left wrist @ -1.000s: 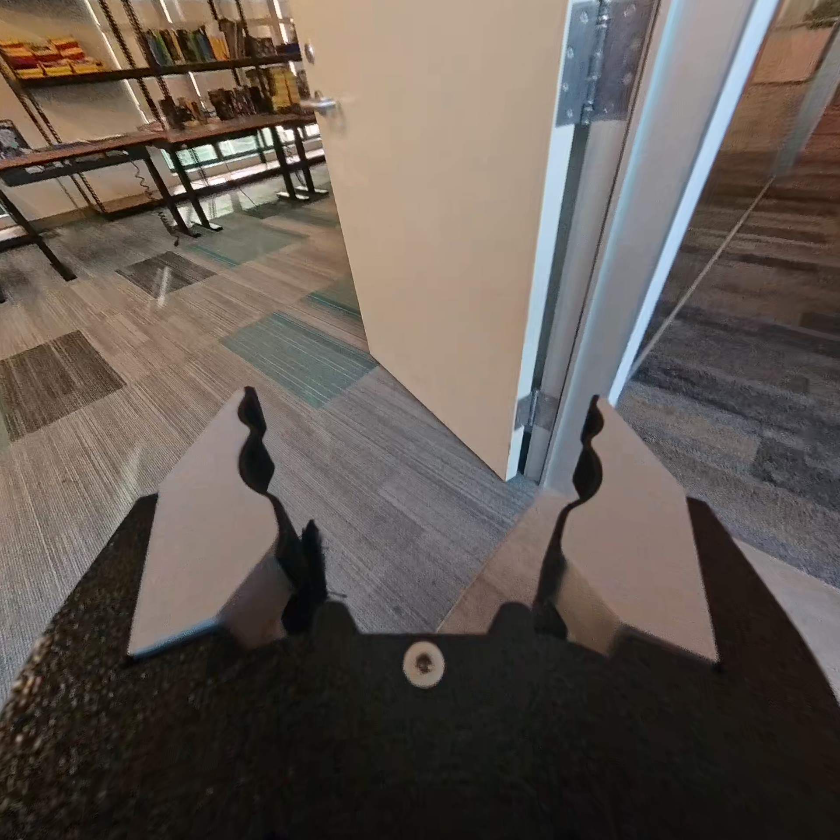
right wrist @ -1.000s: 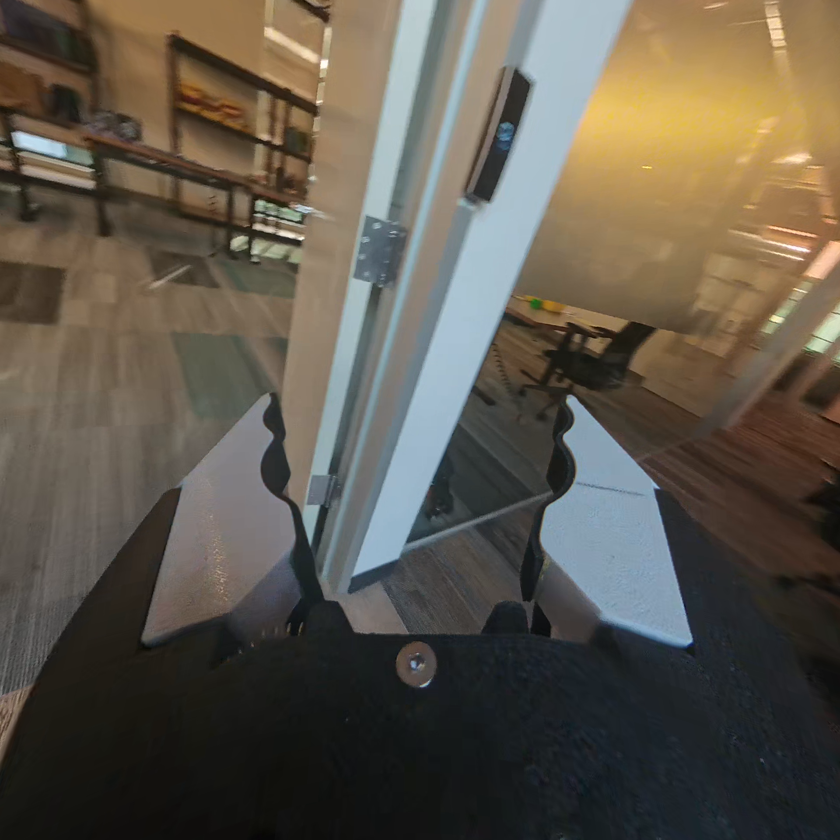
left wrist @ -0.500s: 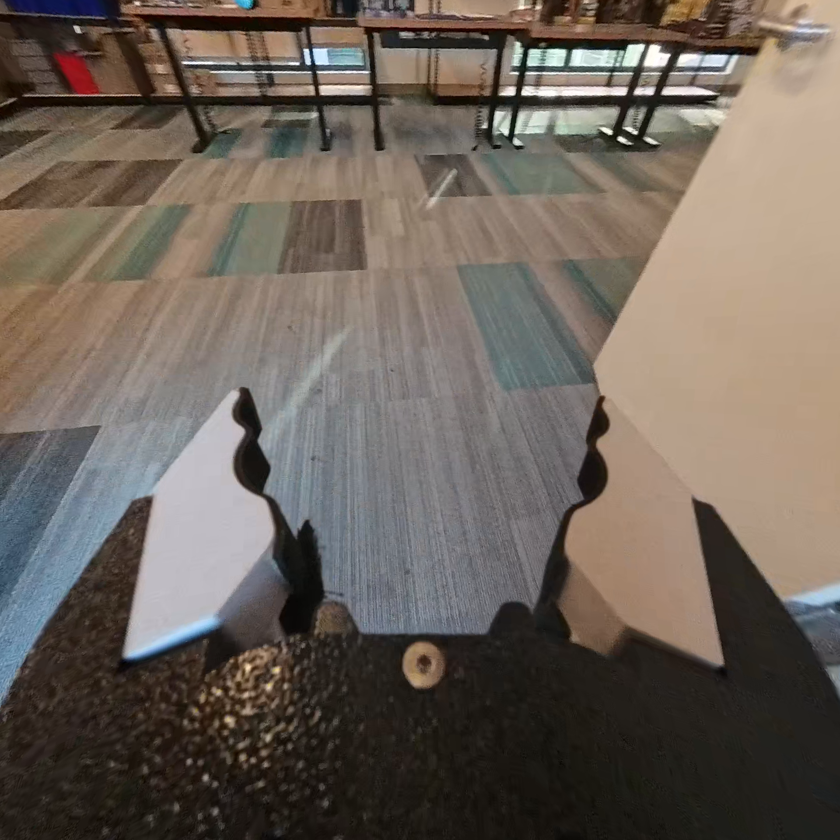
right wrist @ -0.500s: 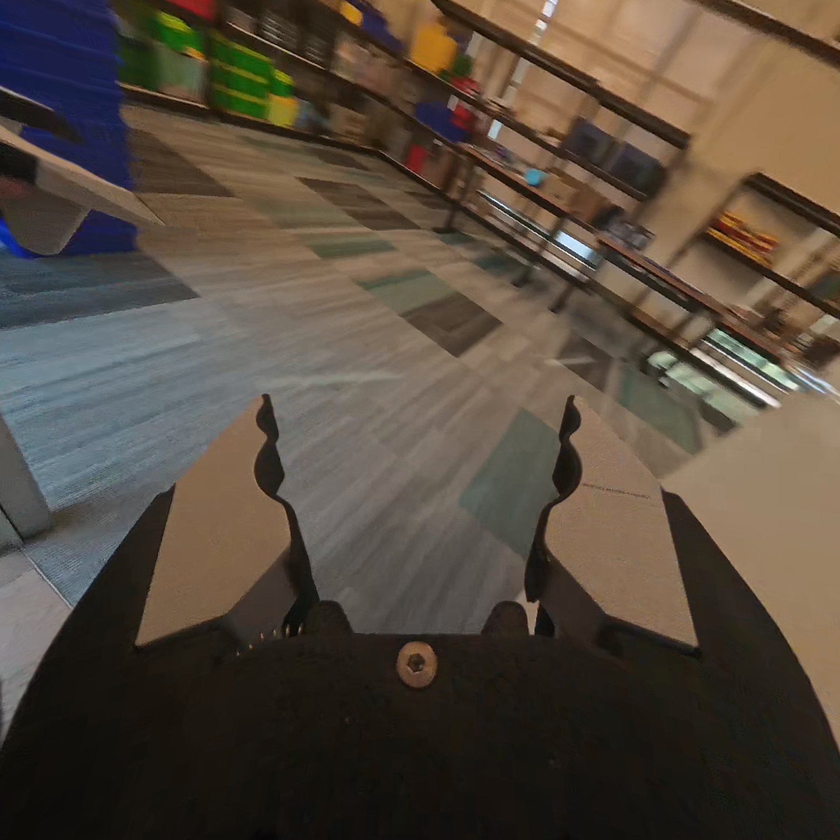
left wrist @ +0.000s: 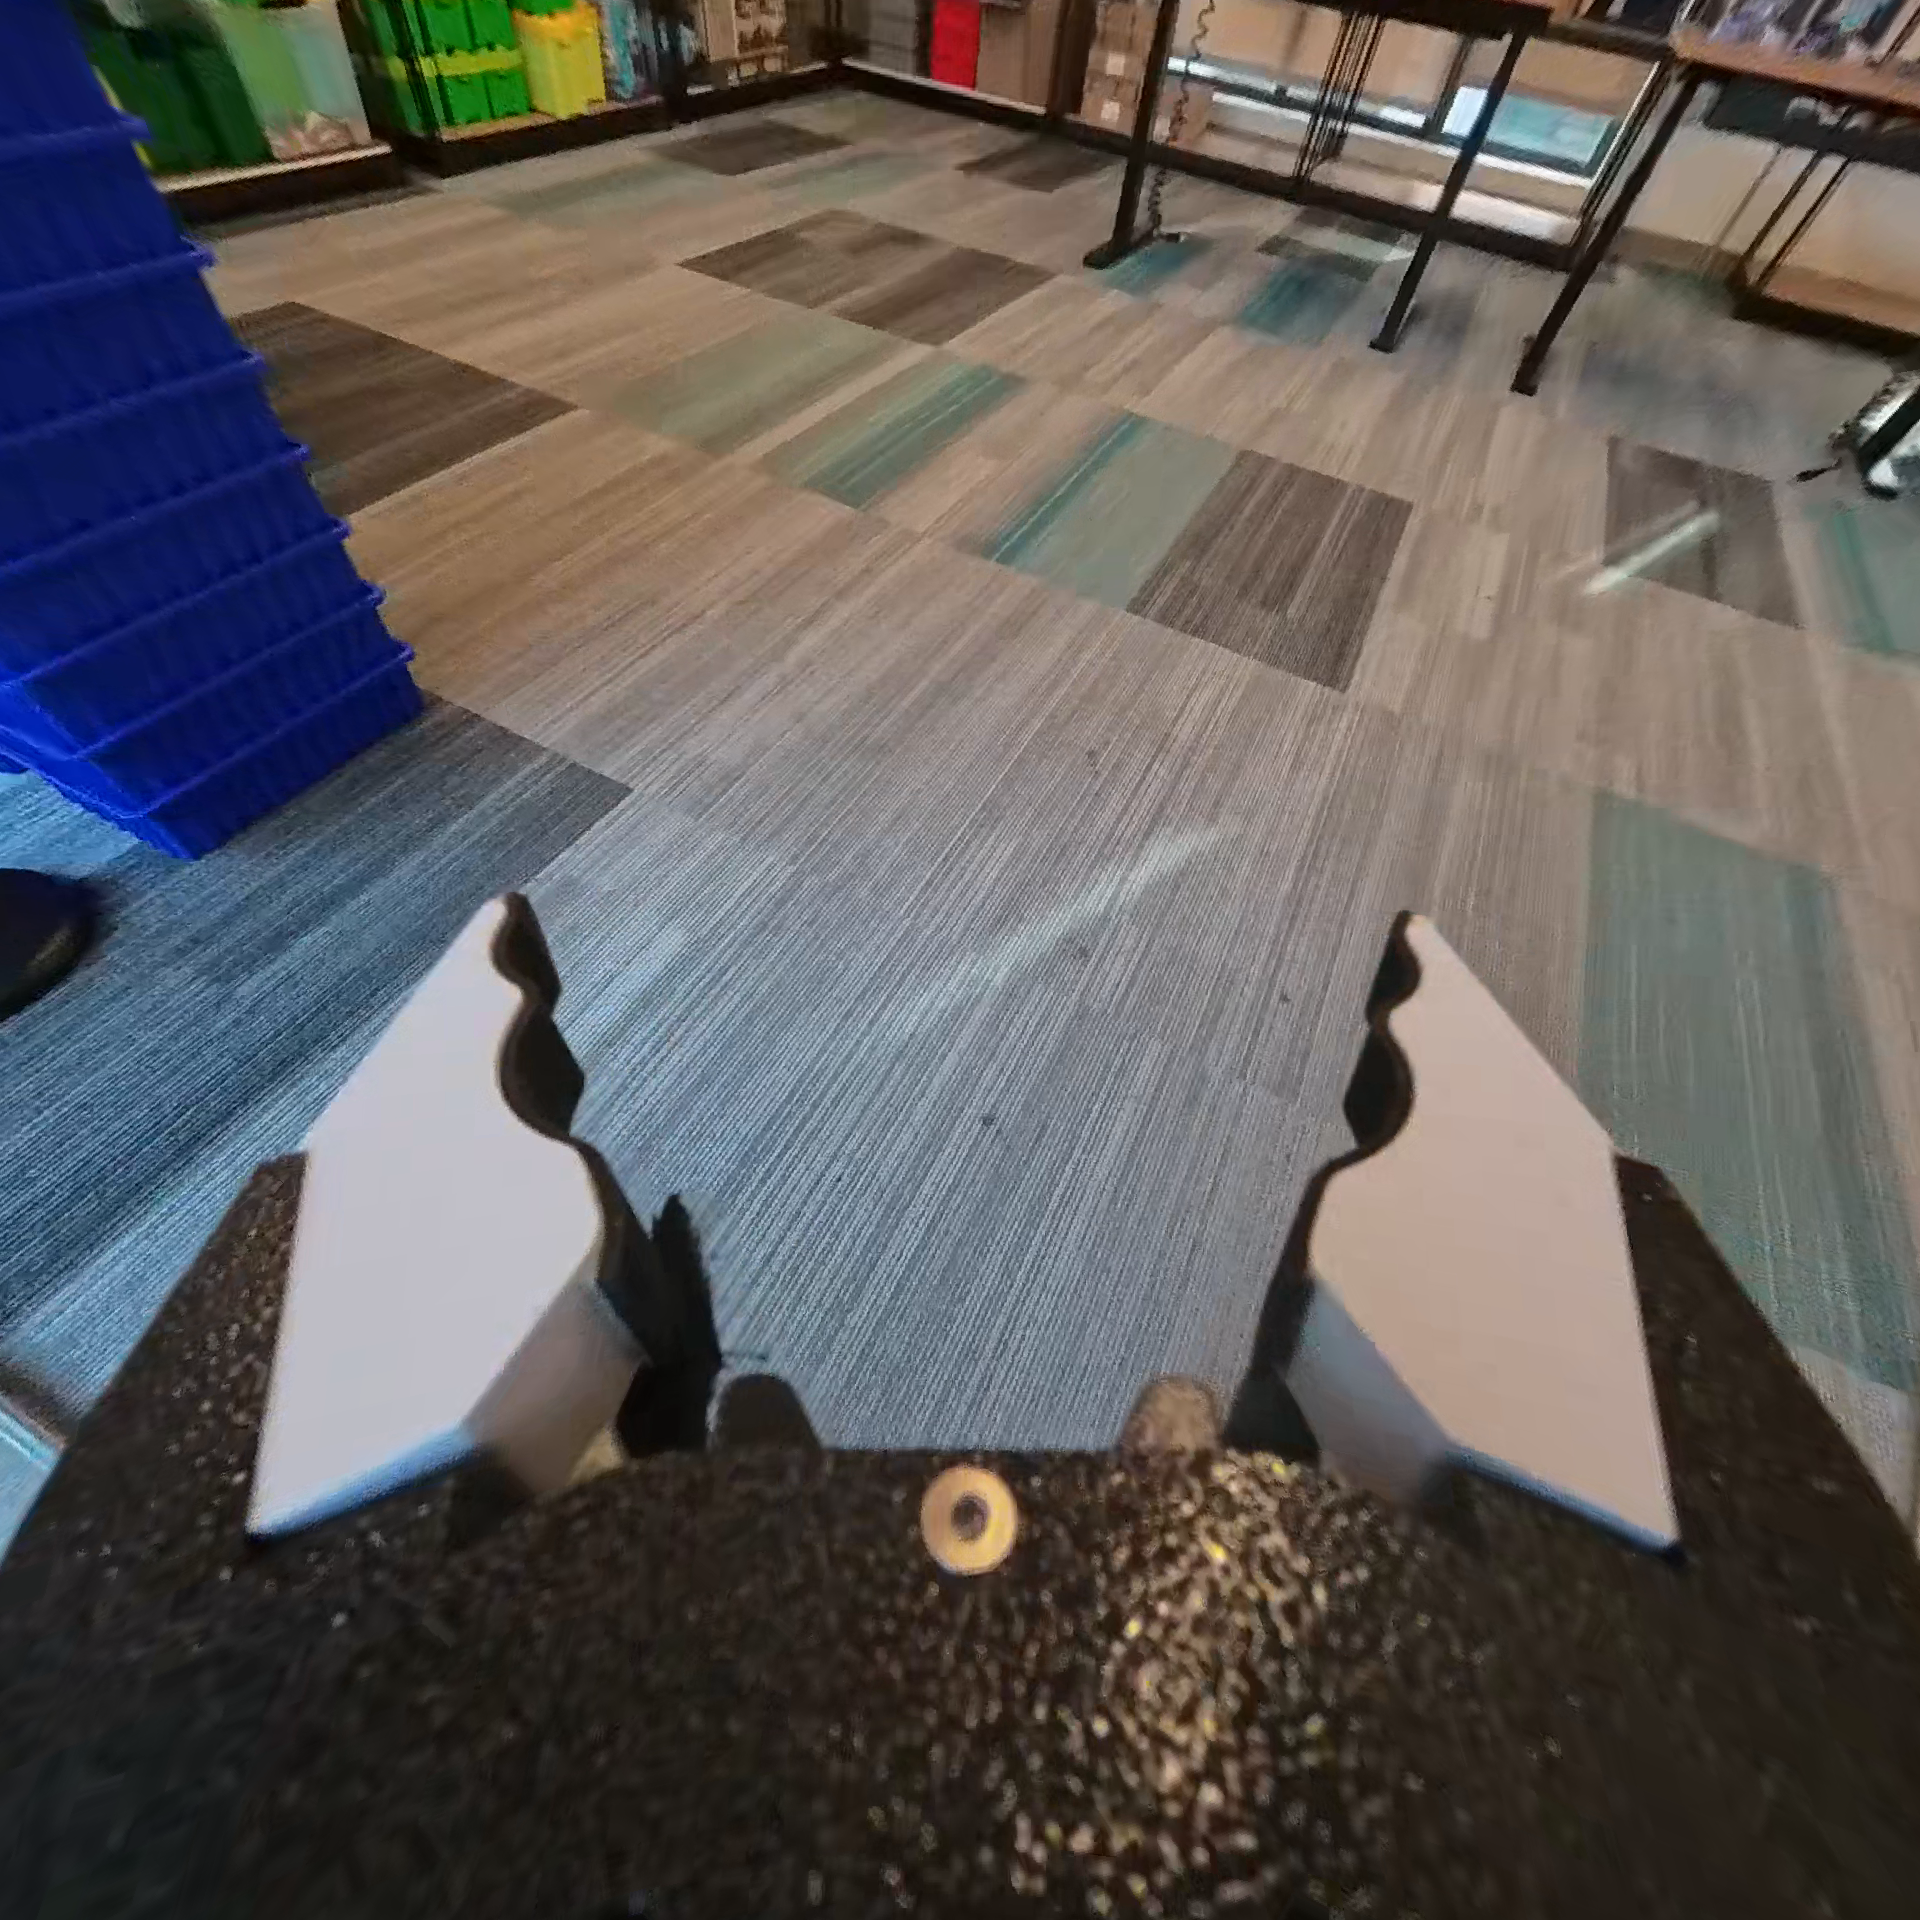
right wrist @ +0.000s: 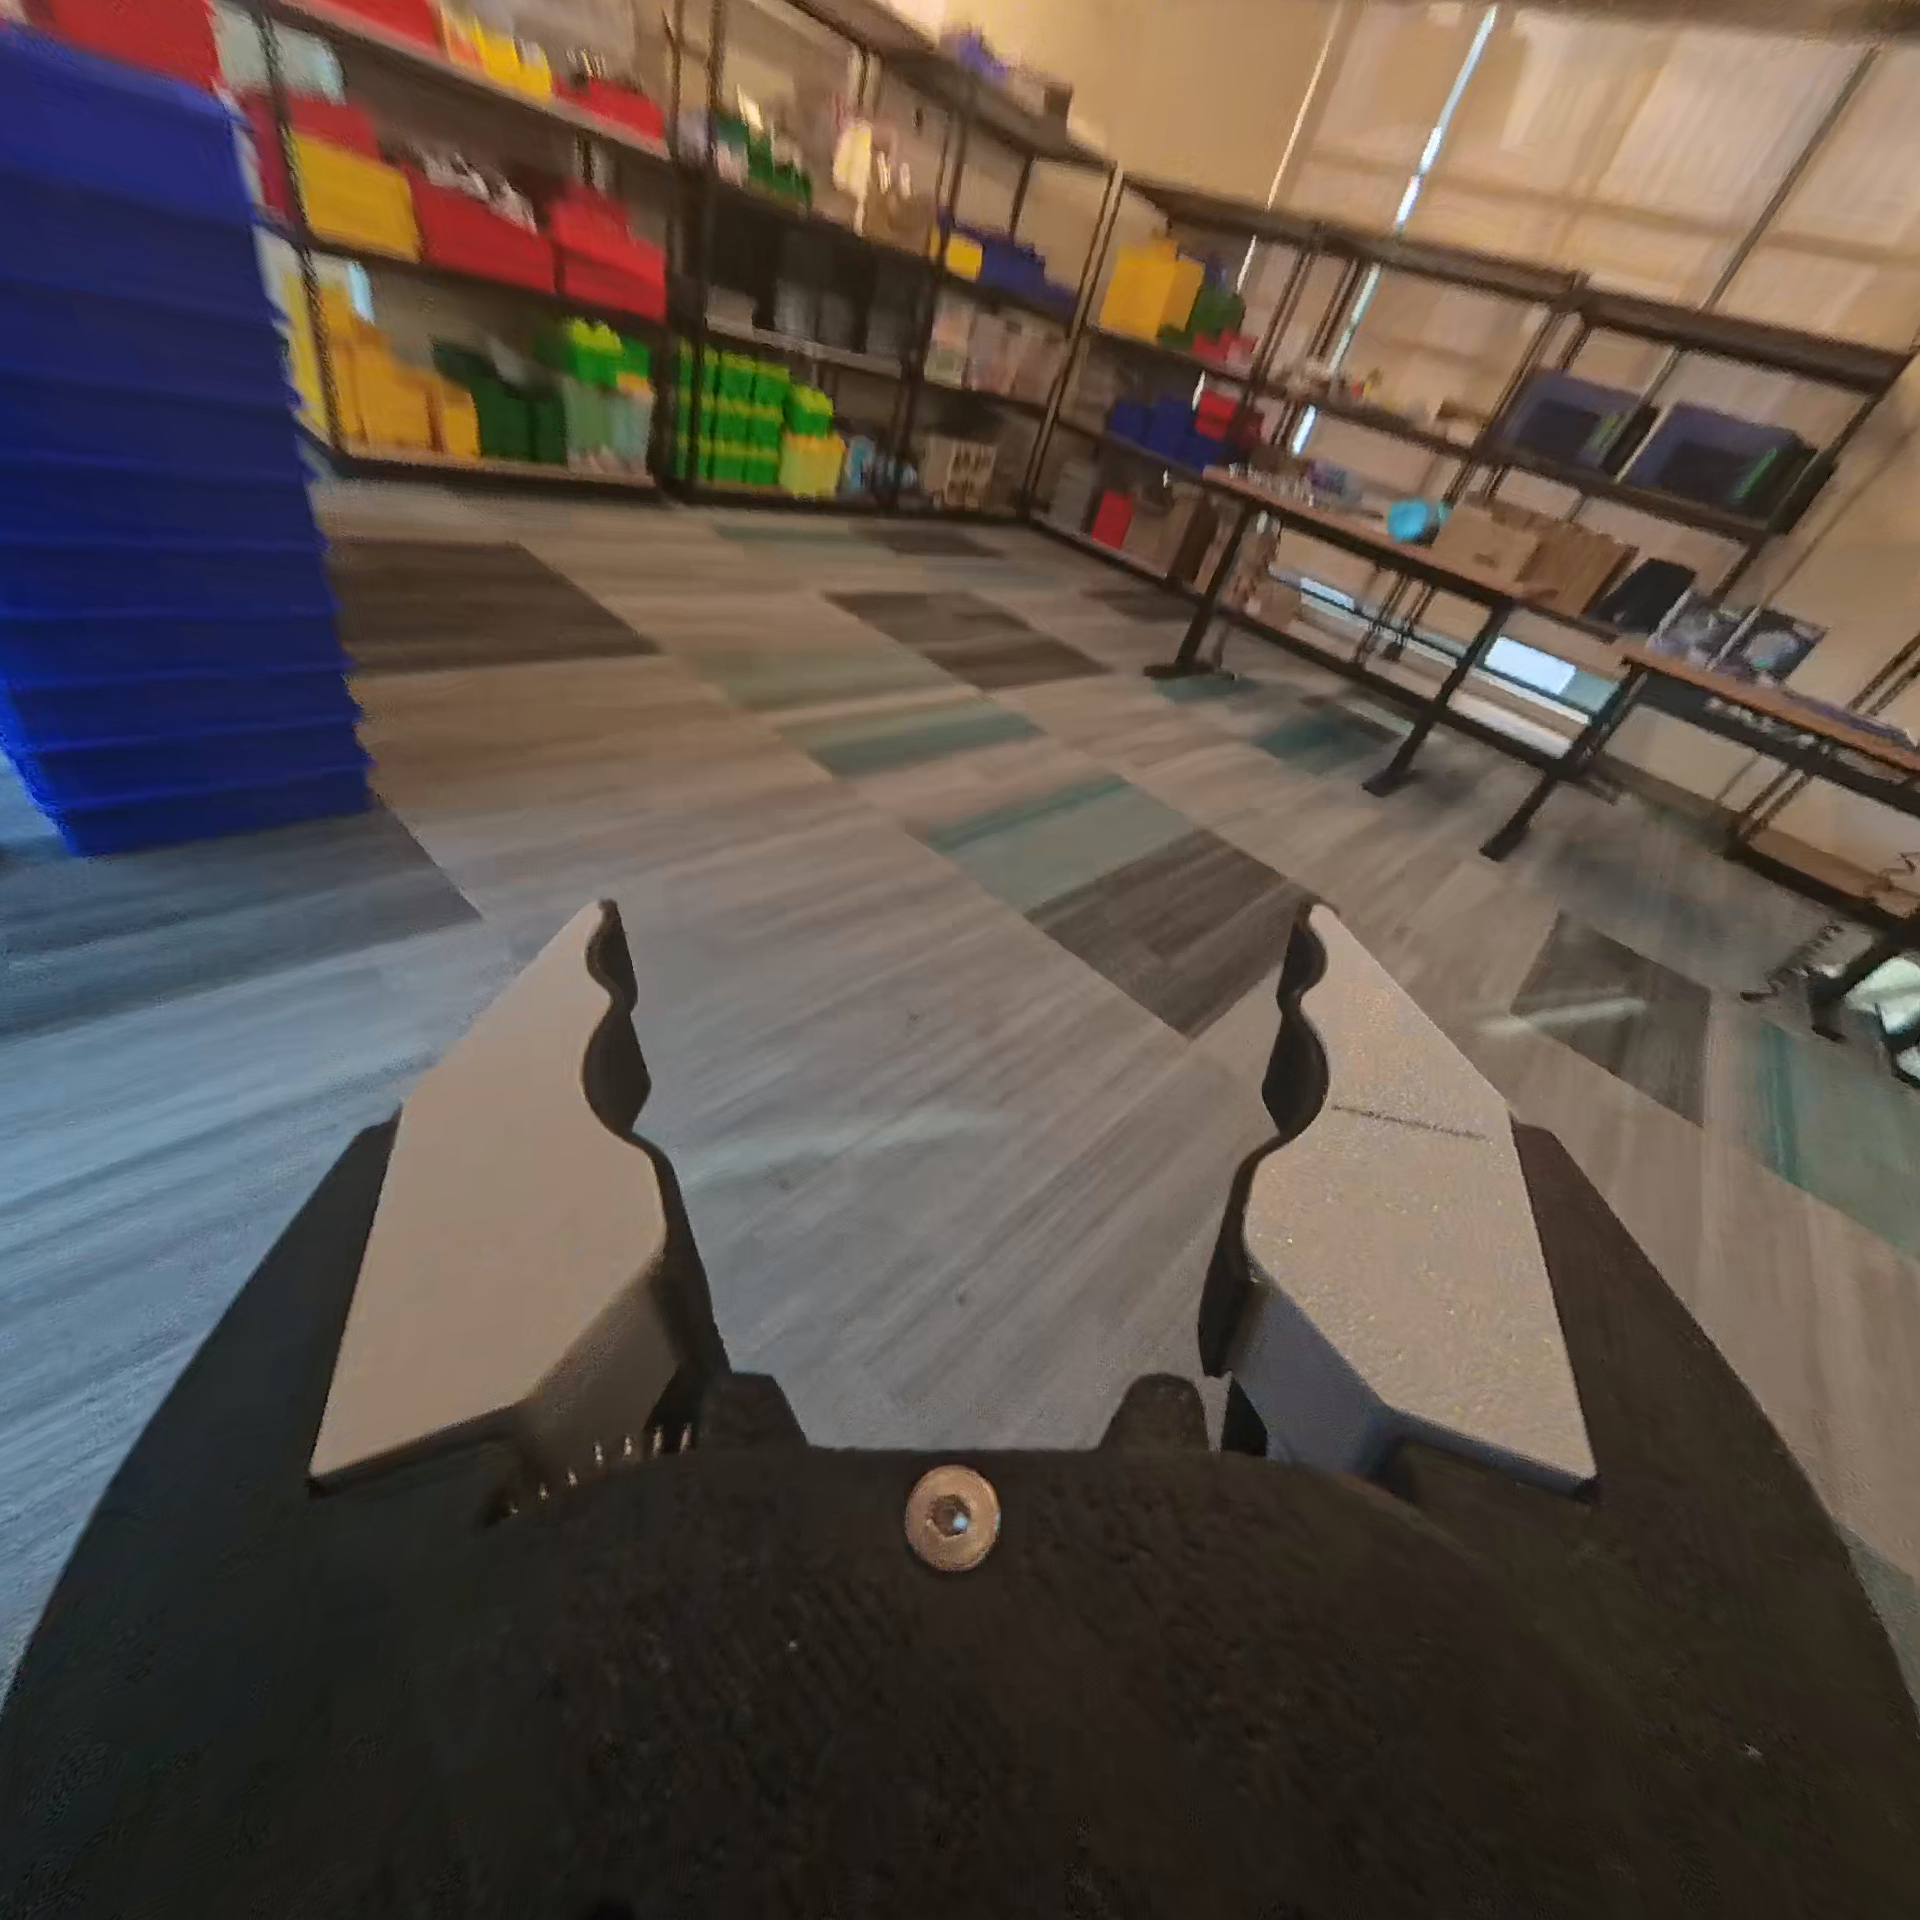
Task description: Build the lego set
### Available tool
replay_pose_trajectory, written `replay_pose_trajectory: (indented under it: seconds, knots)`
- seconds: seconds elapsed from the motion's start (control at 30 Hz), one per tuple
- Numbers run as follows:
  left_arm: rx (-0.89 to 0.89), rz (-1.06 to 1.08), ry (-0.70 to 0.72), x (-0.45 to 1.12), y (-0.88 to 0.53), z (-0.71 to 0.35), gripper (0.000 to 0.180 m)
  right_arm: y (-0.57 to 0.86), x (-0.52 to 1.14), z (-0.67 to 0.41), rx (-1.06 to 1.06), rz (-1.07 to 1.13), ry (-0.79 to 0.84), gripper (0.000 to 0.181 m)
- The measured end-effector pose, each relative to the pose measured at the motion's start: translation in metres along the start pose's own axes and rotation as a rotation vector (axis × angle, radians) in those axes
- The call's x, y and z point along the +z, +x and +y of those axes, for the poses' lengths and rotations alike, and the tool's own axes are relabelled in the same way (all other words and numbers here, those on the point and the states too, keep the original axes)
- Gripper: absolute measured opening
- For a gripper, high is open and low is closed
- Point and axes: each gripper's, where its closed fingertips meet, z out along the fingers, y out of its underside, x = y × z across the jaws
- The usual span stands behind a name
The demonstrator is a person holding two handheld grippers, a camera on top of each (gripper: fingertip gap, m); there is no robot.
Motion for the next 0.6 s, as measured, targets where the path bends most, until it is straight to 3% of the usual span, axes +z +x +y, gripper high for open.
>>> replay_pose_trajectory:
  seconds: [0.17,0.33,0.43,0.6]
  knots:
    - [0.174,-0.006,0.075,0.154,0.023,-0.121,0.147,0.116,0.104,-0.001,-0.018,0.181,-0.023,0.129]
    - [0.224,0.006,0.21,0.319,0.041,-0.231,0.145,0.222,0.186,0.039,-0.122,0.364,-0.119,0.129]
    - [0.174,-0.059,0.254,0.412,0.037,-0.267,0.132,0.271,0.257,0.072,-0.178,0.373,-0.177,0.128]
    - [0.007,-0.196,0.135,0.528,0.026,-0.263,0.117,0.343,0.458,0.074,-0.174,0.333,-0.171,0.127]
